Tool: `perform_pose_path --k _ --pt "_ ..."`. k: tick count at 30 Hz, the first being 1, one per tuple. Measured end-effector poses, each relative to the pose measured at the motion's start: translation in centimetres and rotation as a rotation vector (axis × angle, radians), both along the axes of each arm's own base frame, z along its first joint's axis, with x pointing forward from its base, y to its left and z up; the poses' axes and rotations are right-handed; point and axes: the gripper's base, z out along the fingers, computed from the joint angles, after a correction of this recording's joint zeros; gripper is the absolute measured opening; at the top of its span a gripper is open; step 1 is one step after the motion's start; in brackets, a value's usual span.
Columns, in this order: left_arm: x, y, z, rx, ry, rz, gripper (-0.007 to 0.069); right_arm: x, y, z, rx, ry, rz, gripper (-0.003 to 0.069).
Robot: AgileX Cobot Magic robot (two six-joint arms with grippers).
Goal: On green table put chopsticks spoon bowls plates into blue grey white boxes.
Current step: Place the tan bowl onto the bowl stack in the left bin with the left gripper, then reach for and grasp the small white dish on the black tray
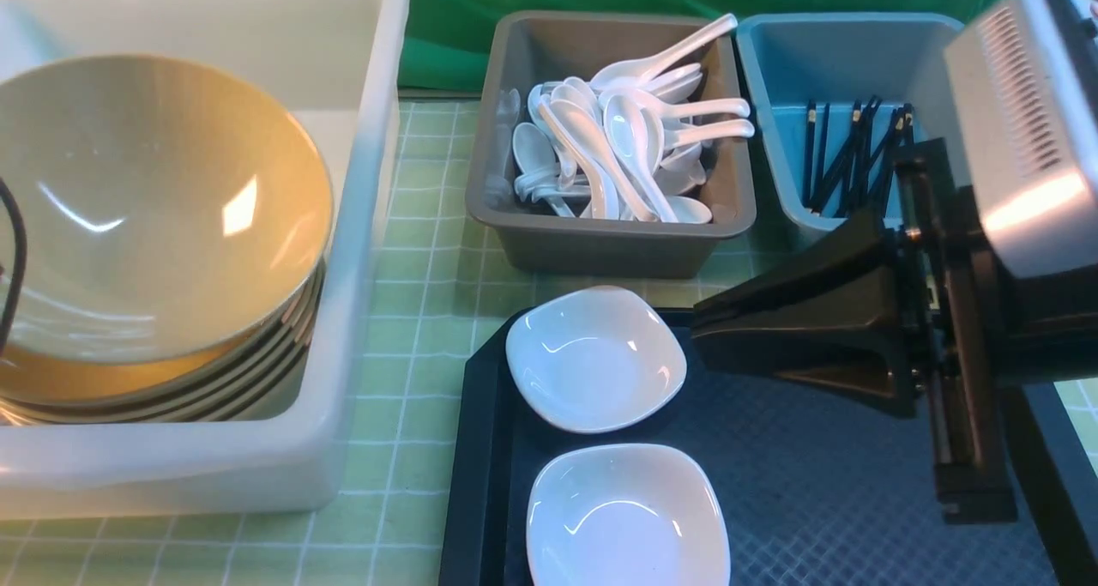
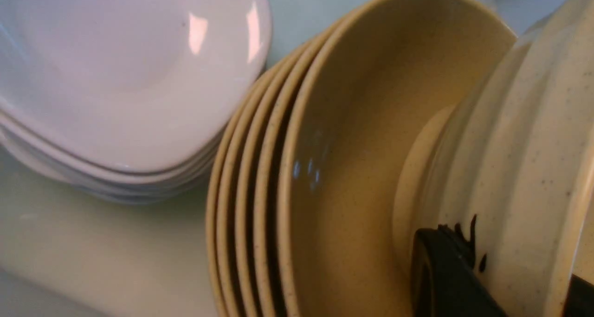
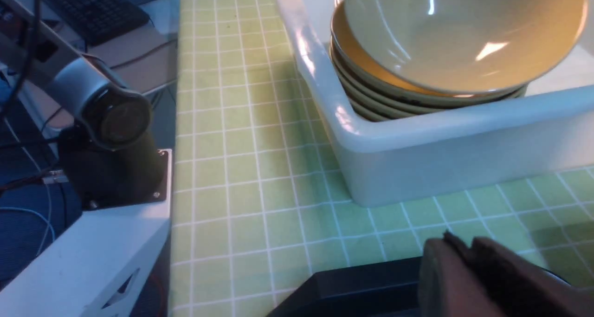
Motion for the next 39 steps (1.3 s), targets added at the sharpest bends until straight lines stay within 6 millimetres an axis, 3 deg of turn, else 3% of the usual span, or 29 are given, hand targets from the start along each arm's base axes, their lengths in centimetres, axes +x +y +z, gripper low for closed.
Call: perform_pose_path --k 3,9,13,16,18,21,22,25,27,31,34,37,39 --pt "-0.3 0.3 -0.3 -0.003 0.049 0.050 0.0023 0.2 0.0 0.0 0.000 -0.002 -0.010 0.0075" --pt "-0.8 0.7 -0.6 -0.048 0.115 0.184 0.0126 0.3 0.0 0.0 0.004 -0.006 -0.026 0.0082" --pt "-0.8 0.8 -0.4 -0.058 0.114 0.210 0.0317 0.3 0.0 0.0 0.011 0.013 -0.037 0.0090" --pt "-0.7 0.9 0.0 -0.046 0.106 0.209 0.0409 0.3 0.0 0.0 0.015 0.025 -0.043 0.0092" --pt "-0.7 1.1 1.2 -0.002 0.110 0.188 0.0521 0.3 0.0 0.0 0.020 0.041 -0.050 0.0097" --pt "-0.8 1.5 3.3 0.072 0.121 0.160 0.0614 0.3 -0.1 -0.1 0.017 0.064 -0.061 0.0101" --pt "-0.8 1.4 3.2 0.069 0.125 0.158 0.0614 0.3 -0.1 -0.1 0.017 0.064 -0.061 0.0101" --pt "-0.9 1.1 6.4 0.122 0.119 0.104 0.0655 0.6 -0.4 -0.7 -0.030 0.137 -0.124 0.0118" --pt "-0.8 0.4 7.3 0.139 0.101 0.045 0.0656 1.0 -0.6 -1.2 -0.065 0.186 -0.177 0.0134" --pt "0.5 -6.8 9.0 0.207 -0.044 -0.456 0.0644 3.3 -1.0 -3.4 -0.235 0.379 -0.359 0.0209" --pt "0.6 -10.4 9.2 0.230 -0.117 -0.701 0.0622 4.9 -0.7 -4.3 -0.262 0.487 -0.443 0.0247" --pt "-0.6 -15.6 8.6 0.298 -0.201 -1.088 0.0553 7.7 0.4 -6.3 -0.230 0.640 -0.553 0.0284" --pt "-1.4 -17.4 8.1 0.306 -0.213 -1.213 0.0518 9.0 0.9 -7.8 -0.209 0.718 -0.618 0.0294"
